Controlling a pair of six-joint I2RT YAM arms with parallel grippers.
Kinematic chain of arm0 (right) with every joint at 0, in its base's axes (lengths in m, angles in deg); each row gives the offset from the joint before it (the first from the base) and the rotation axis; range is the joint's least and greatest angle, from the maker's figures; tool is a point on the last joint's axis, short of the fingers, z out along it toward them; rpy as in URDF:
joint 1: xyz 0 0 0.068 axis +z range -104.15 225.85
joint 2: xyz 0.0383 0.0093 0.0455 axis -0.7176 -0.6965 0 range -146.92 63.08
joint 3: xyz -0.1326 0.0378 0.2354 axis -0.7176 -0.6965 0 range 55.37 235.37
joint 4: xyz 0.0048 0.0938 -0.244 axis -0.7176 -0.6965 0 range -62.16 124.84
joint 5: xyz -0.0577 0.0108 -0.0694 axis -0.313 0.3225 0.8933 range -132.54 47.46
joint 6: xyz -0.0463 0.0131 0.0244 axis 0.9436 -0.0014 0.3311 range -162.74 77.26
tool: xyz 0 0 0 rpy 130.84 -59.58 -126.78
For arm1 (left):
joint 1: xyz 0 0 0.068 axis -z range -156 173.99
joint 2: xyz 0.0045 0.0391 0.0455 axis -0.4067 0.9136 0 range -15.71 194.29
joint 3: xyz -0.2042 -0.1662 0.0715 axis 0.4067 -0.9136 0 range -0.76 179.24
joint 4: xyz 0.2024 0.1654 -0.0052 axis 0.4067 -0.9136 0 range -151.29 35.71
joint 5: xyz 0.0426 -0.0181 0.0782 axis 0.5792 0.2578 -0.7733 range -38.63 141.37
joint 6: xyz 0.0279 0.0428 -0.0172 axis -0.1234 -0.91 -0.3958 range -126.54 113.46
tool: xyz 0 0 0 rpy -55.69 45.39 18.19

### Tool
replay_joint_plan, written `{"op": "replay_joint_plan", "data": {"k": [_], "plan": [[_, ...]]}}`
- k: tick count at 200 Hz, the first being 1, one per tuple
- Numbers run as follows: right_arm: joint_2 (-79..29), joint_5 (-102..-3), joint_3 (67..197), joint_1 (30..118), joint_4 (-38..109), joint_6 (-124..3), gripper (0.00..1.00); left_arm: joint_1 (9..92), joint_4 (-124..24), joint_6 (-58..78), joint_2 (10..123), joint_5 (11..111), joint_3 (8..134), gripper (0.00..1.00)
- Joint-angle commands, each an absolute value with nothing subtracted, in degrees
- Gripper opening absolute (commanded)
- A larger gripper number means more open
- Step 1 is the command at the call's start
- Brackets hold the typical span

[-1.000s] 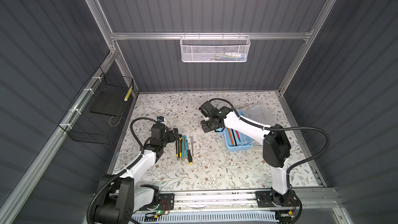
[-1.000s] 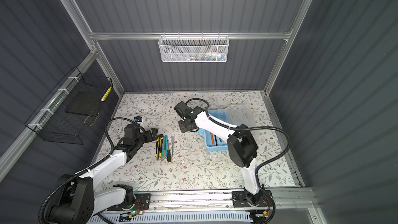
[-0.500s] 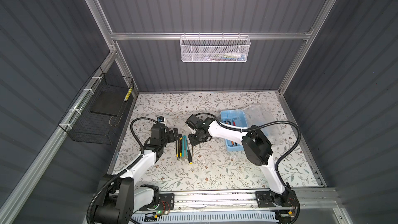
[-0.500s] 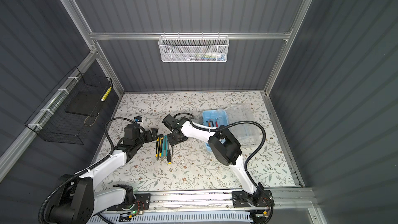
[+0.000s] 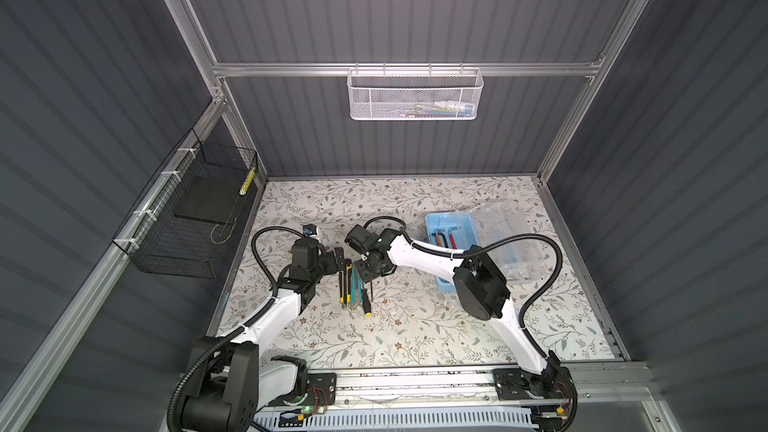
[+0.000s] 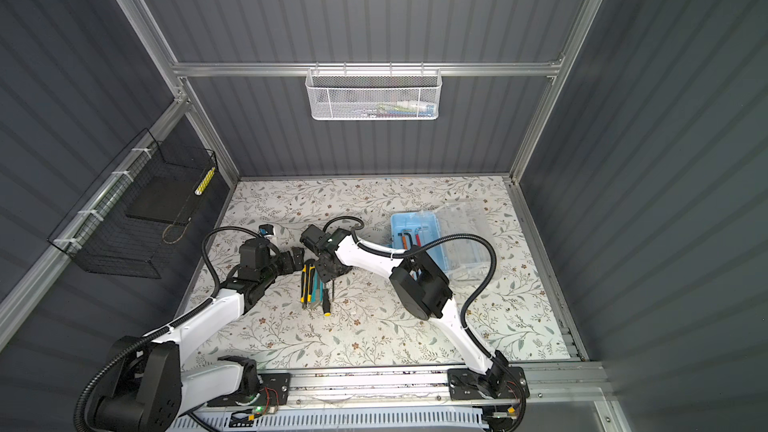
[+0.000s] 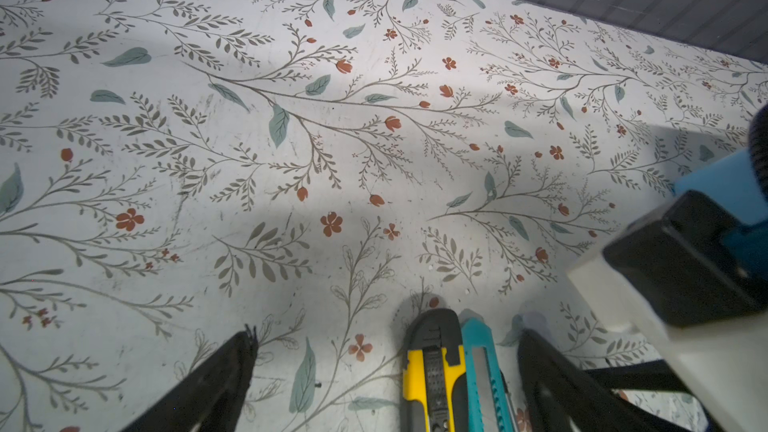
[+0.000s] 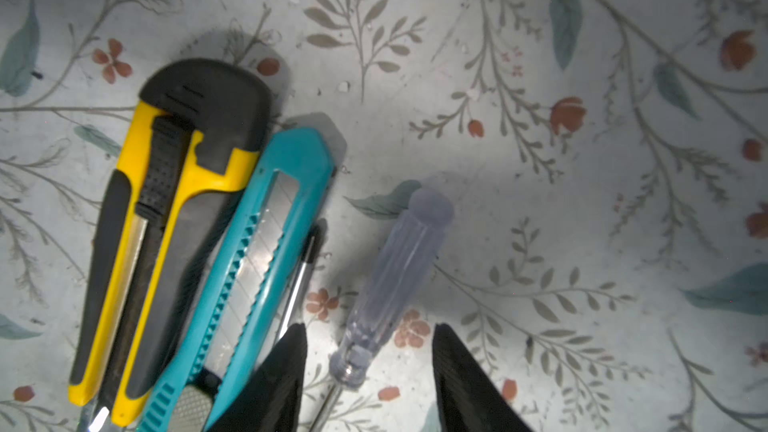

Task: Pack the tool kit
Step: 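Move the right gripper over the clear-handled screwdriver, then grasp the clear-handled screwdriver with the right gripper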

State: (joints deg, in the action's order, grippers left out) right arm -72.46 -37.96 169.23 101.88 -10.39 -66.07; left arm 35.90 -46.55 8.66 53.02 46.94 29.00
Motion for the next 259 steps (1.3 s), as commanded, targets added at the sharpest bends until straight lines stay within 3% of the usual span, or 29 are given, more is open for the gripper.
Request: {"op": "replay_joint_plan", "data": {"k": [1, 111, 259], "plan": [[-73.8, -36.2, 170.9, 102.0, -13.3, -65.7, 0.51, 35.6, -47.0, 8.6, 52.1, 47.3, 28.9, 1.00], [-77.6, -35.9, 176.1, 102.8, -17.3, -65.4, 0.42, 35.6, -46.9, 8.4, 52.1, 47.6, 28.9, 1.00], [-72.4, -33.6, 172.0, 100.0, -14.3, -64.9, 0.11, 35.6, -47.2, 8.6, 52.5, 47.3, 29.2, 1.00]]}}
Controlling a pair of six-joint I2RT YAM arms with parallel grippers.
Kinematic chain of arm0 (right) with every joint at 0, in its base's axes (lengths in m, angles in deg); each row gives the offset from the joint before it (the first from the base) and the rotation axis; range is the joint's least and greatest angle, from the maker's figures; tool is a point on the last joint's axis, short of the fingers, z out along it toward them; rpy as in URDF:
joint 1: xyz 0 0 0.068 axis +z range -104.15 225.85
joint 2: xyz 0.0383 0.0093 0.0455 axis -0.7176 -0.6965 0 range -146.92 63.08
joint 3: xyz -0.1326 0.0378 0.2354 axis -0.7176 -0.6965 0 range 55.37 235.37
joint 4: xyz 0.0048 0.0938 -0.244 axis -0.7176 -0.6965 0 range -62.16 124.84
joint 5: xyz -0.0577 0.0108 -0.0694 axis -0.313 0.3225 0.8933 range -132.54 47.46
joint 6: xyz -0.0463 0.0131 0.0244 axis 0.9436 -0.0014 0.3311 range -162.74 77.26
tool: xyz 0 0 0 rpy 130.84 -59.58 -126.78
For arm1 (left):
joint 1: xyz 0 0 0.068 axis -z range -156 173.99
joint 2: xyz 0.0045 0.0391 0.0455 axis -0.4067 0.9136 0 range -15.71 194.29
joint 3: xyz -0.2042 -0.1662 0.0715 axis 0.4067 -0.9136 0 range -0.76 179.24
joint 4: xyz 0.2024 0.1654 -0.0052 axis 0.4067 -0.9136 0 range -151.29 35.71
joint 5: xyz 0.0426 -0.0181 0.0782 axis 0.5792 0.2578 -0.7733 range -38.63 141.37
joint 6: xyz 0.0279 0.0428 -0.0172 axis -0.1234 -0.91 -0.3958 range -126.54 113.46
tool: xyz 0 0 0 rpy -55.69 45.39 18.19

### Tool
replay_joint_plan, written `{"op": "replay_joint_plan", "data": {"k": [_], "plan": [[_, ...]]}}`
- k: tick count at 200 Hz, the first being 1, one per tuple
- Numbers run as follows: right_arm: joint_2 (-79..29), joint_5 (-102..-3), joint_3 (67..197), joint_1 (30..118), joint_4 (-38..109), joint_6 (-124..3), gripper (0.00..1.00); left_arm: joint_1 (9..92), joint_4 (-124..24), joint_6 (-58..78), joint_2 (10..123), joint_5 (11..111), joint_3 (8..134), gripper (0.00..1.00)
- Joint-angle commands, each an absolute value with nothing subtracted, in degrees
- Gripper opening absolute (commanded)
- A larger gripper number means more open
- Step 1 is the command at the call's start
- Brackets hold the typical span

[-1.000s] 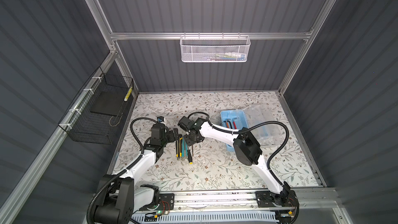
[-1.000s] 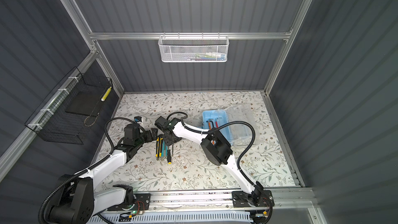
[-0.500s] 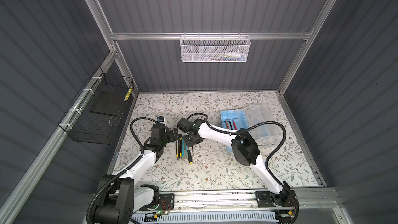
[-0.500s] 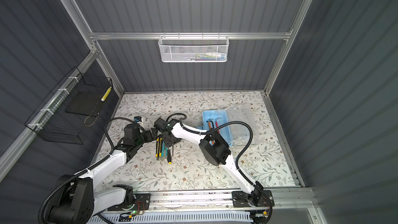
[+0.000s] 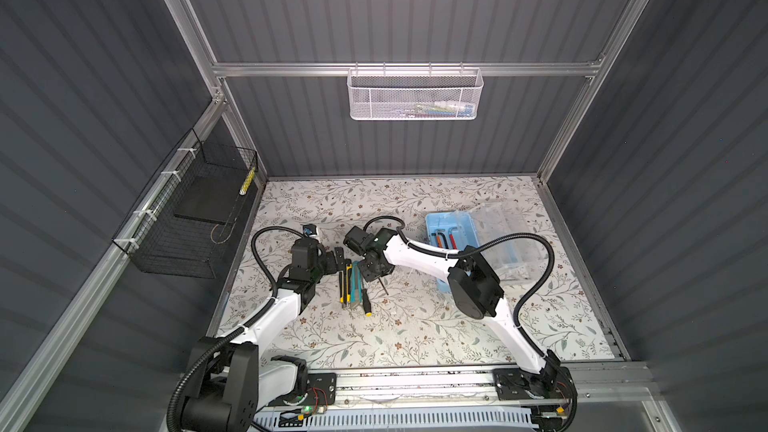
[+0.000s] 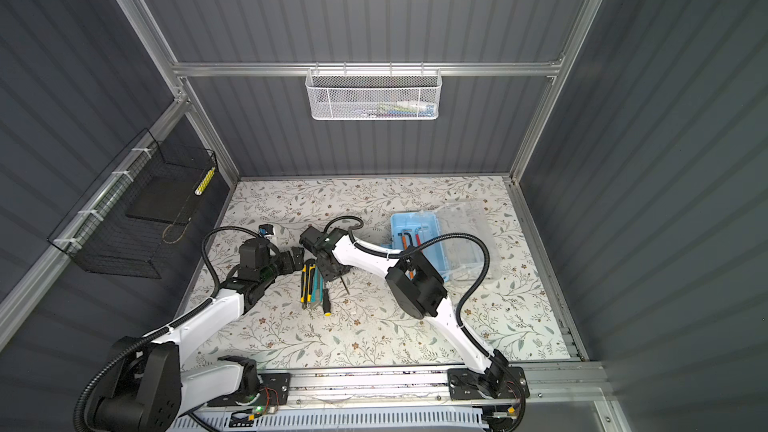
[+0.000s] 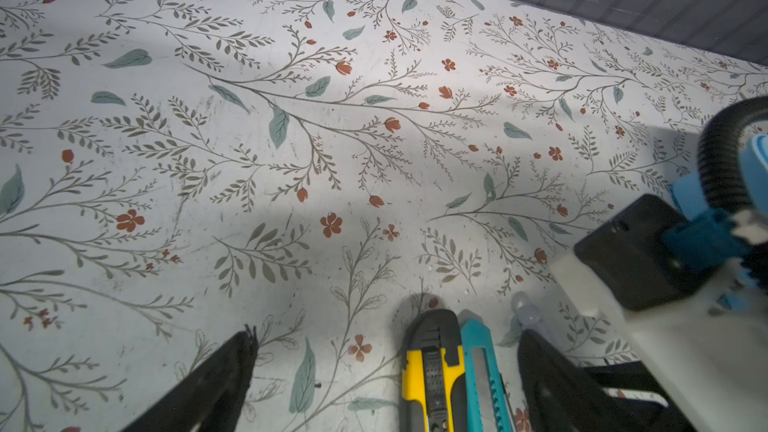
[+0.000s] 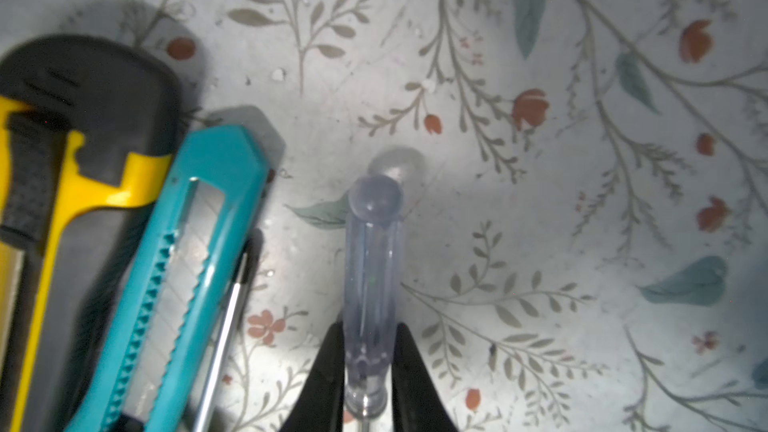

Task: Pack the tool kit
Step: 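Grasp the clear-handled screwdriver with the right gripper, then carry the clear-handled screwdriver over the clear lid beyond the box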

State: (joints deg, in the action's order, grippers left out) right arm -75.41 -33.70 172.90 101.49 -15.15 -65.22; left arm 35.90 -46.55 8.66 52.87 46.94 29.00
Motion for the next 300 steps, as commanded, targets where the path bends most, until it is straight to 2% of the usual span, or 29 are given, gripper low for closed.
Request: {"op": "replay_joint_plan", "data": {"k": [1, 57, 103, 138, 212, 228, 300], "plan": [[-72.4, -33.6, 172.0, 100.0, -14.2, -64.9, 0.10, 35.6, -47.2, 8.6, 52.5, 47.3, 29.2, 1.00], [-60.7, -40.3, 162.3, 94.0, -9.6, -62.7, 0.08, 35.6, -47.3, 8.5, 52.8, 47.5, 29.4, 1.00], [-47.9, -41.4, 154.5, 85.4, -11.1, -58.1, 0.07, 35.6, -47.5, 8.3, 53.7, 47.9, 30.0, 1.00], [-39.9, -38.6, 150.1, 79.1, -12.4, -54.0, 0.06, 35.6, -47.5, 8.3, 53.7, 47.9, 30.0, 1.00], [-30.9, -35.8, 146.4, 66.8, -18.6, -49.5, 0.05, 35.6, -47.8, 8.3, 54.3, 47.8, 30.4, 1.00], [-30.0, -35.3, 146.9, 64.4, -20.4, -48.9, 0.02, 35.6, -47.8, 8.3, 54.5, 47.8, 30.5, 1.00], [-32.2, -22.1, 146.1, 58.2, -22.3, -44.3, 0.00, 35.6, -48.0, 8.4, 54.7, 47.6, 30.7, 1.00]]}}
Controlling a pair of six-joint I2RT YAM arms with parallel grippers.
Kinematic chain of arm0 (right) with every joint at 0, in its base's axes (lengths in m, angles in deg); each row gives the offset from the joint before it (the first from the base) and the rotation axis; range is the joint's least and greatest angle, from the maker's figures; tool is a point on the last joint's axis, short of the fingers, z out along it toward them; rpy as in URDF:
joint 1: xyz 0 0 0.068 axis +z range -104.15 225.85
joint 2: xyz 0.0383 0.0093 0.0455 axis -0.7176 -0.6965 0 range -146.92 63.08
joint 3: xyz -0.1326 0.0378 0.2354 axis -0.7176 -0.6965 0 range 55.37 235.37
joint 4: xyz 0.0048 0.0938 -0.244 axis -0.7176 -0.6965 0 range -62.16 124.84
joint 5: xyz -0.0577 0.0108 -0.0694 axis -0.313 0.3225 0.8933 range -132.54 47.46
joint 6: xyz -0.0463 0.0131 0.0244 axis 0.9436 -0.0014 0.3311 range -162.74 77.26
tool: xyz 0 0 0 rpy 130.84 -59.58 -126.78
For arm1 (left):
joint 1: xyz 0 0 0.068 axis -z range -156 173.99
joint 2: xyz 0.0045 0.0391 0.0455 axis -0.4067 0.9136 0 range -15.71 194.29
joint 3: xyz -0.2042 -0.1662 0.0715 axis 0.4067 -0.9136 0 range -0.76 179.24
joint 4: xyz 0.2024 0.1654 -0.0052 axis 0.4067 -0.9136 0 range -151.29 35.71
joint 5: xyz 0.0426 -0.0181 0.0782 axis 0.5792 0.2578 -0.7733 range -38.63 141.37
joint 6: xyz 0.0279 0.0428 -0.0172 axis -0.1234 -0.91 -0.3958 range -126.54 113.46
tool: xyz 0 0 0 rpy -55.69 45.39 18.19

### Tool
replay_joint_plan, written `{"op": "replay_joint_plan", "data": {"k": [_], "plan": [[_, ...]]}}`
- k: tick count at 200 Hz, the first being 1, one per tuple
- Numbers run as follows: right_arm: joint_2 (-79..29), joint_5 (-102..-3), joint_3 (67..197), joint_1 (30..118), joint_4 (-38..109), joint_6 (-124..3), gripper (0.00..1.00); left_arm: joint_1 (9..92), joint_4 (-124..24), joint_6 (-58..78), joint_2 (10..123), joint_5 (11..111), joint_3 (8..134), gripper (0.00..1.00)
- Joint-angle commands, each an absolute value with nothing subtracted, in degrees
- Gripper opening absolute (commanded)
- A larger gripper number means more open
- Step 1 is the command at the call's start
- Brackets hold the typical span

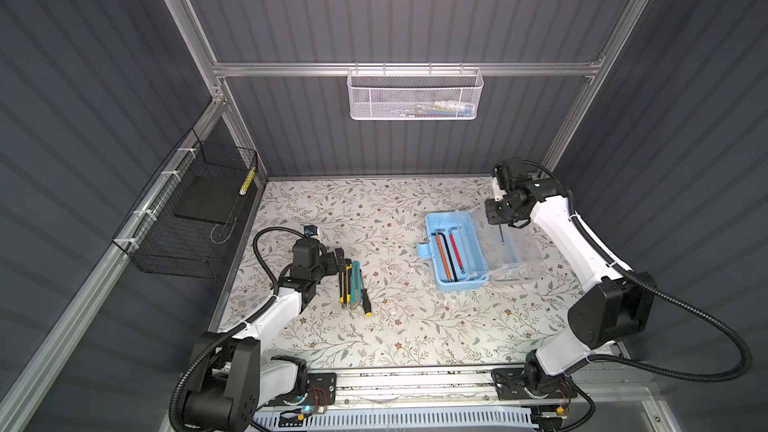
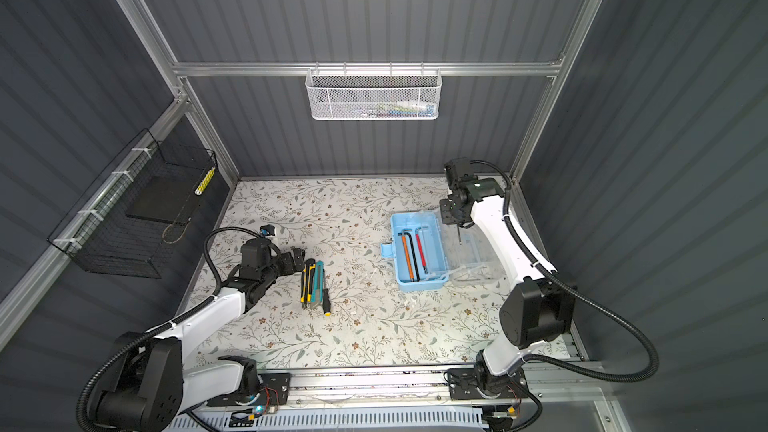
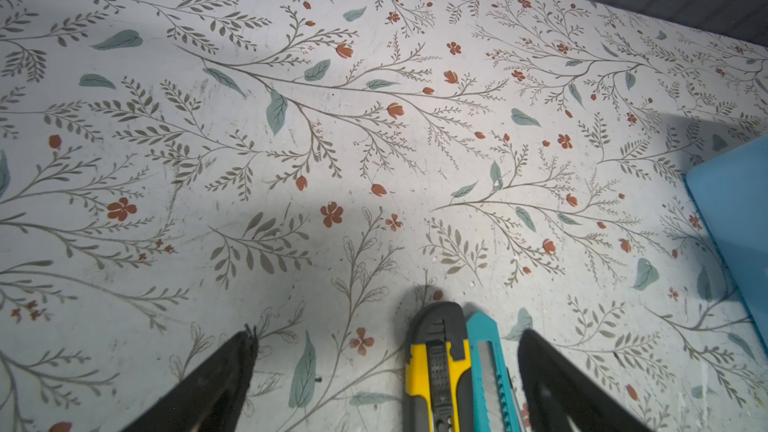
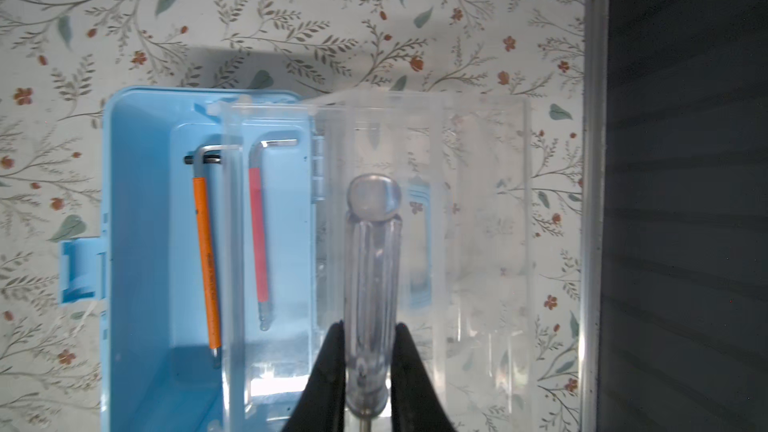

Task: Pack the tool kit
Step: 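Carry the clear-handled screwdriver over the clear lid beyond the box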

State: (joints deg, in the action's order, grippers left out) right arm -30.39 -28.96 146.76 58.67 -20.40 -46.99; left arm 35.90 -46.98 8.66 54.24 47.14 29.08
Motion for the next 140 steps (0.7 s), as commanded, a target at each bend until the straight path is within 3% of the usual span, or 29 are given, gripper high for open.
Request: {"op": "replay_joint_plan", "data": {"k": [1, 140], "plan": [[-32.2, -21.9, 146.0, 58.2, -22.3, -44.2, 0.00, 35.6, -48.0, 8.4, 54.7, 47.6, 30.7, 1.00], [-35.7, -27.3, 137.6, 56.4, -13.0, -43.8, 0.01, 35.6, -47.9, 8.4, 54.6, 47.5, 30.5, 1.00]]}}
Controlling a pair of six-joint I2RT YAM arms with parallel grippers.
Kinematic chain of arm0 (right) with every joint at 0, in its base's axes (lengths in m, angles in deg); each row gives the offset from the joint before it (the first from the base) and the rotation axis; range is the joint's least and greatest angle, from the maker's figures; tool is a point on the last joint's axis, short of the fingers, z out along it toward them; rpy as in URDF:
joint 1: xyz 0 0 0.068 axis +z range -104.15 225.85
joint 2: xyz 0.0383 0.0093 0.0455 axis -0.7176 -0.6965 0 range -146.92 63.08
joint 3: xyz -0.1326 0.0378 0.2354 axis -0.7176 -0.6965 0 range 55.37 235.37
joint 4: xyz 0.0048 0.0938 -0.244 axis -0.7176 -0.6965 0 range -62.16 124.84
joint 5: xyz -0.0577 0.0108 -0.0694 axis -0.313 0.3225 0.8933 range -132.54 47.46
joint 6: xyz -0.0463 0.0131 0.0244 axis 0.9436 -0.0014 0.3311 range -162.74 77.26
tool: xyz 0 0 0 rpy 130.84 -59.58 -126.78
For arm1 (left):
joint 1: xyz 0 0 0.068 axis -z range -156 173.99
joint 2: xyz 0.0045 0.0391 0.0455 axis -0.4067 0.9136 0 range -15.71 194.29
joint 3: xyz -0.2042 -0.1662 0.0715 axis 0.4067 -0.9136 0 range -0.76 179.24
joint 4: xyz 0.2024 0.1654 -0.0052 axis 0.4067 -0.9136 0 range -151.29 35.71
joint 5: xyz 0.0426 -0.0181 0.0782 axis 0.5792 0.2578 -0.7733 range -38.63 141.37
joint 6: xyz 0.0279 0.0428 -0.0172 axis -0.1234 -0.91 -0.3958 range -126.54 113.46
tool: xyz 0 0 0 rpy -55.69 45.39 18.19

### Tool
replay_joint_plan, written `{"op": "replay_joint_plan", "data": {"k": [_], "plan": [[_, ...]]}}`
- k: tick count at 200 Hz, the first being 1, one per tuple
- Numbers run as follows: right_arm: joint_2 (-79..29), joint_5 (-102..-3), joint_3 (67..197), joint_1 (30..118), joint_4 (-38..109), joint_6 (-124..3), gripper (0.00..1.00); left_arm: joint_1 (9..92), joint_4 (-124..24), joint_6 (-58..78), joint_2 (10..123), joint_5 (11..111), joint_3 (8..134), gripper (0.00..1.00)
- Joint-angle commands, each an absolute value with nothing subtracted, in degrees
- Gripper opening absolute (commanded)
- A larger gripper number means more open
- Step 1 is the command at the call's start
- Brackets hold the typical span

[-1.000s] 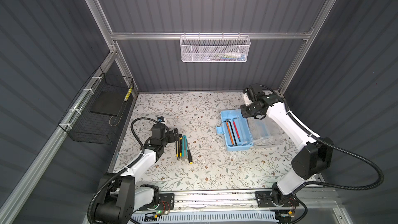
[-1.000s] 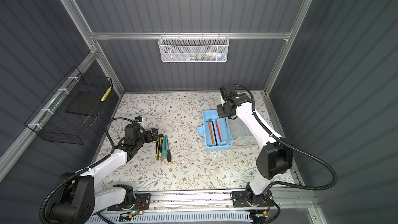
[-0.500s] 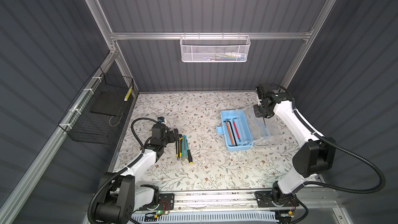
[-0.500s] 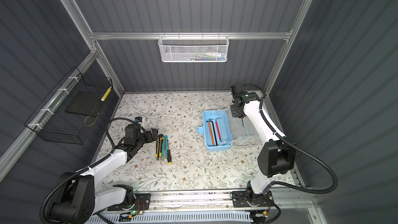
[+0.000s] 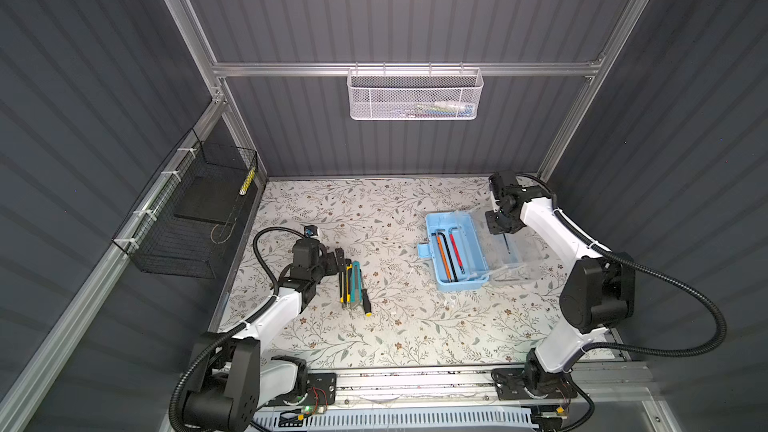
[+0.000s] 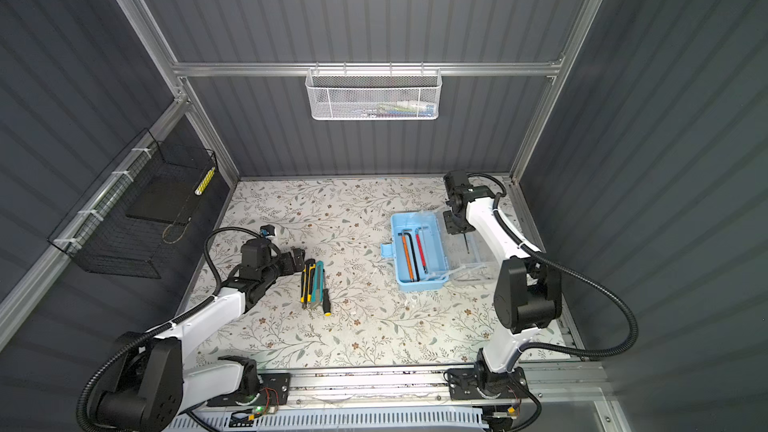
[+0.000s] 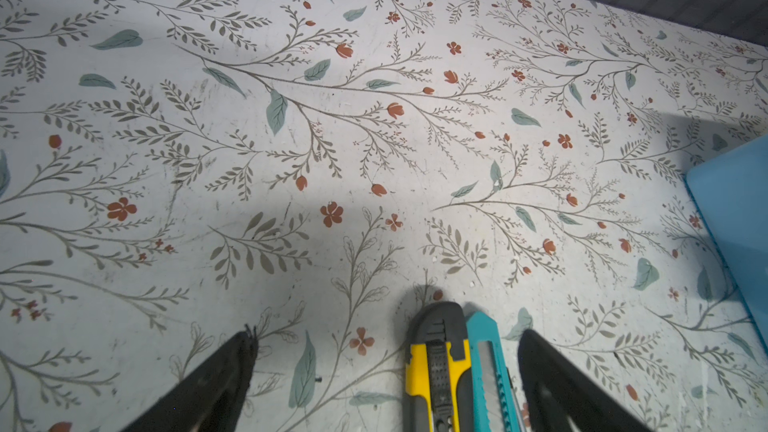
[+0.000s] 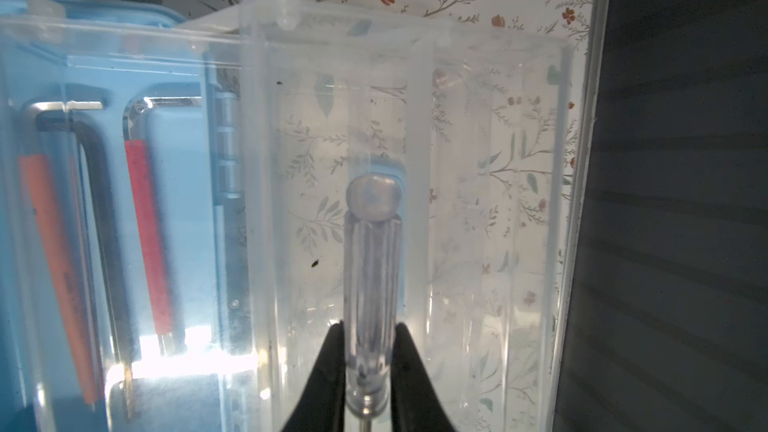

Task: Pack the tool kit
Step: 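Carry the clear-handled screwdriver over the clear lid beyond the box, then lower the clear-handled screwdriver into the clear lid and open the right gripper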

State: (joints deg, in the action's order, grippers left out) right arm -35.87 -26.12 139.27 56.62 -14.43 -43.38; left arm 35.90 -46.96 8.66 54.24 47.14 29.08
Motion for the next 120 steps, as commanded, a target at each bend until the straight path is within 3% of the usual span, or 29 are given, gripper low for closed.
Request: {"op": "replay_joint_plan", "data": {"k": [1, 30, 60, 71, 84, 120], "plan": [[-35.7, -27.4, 137.6, 56.4, -13.0, -43.8, 0.01, 35.6, -47.9, 8.4, 54.5, 47.6, 30.5, 1.00], [-36.1, -28.0, 136.7, 56.4, -12.4, -44.3, 0.01, 35.6, -48.0, 8.4, 54.8, 47.6, 30.7, 1.00], [-35.8, -30.9, 136.7, 56.5, -12.1, -45.3, 0.09, 35.6, -48.0, 8.4, 54.7, 47.6, 30.7, 1.00], [-35.6, -31.1, 137.4, 56.5, -12.7, -46.0, 0.15, 35.6, -48.0, 8.4, 54.7, 47.6, 30.7, 1.00], [-35.5, -30.0, 138.3, 56.5, -13.6, -46.4, 0.30, 35.6, -48.0, 8.4, 54.7, 47.6, 30.7, 1.00], [-35.9, -26.0, 140.9, 56.6, -17.3, -46.0, 0.45, 35.6, -47.9, 8.4, 54.4, 47.8, 30.5, 1.00]]}}
